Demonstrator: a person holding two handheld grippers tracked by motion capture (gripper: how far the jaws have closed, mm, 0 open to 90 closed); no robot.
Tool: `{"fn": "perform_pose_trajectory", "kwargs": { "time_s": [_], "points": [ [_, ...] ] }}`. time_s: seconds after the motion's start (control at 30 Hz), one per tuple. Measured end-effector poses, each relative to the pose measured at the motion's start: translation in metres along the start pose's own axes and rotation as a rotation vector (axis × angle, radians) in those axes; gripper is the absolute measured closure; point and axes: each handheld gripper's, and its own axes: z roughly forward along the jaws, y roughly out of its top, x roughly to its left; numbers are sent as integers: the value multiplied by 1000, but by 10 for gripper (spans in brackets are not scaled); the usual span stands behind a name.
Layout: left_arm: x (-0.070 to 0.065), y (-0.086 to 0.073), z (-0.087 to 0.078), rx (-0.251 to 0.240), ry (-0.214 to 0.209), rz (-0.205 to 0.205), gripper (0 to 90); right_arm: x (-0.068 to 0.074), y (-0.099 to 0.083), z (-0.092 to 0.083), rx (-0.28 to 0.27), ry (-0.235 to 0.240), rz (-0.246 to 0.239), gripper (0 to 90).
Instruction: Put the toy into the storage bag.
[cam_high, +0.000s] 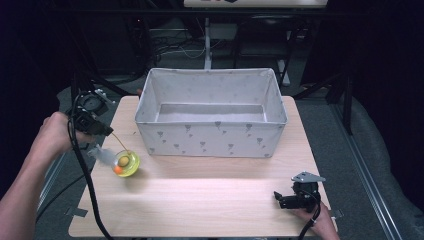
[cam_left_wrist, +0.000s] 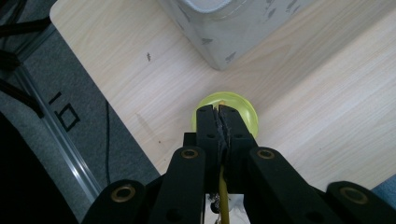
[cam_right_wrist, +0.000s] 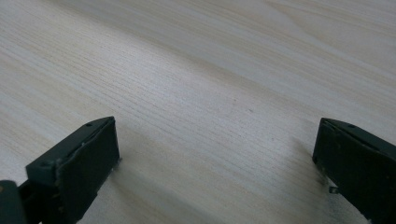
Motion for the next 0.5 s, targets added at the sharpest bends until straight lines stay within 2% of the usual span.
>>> {"fn": "perform_pose_trajectory", "kwargs": {
  "time_s": [0.5],
  "points": [
    [16, 14, -7, 15, 29, -15, 882, 0, 0, 0, -1, 0, 0, 0]
  ]
}}
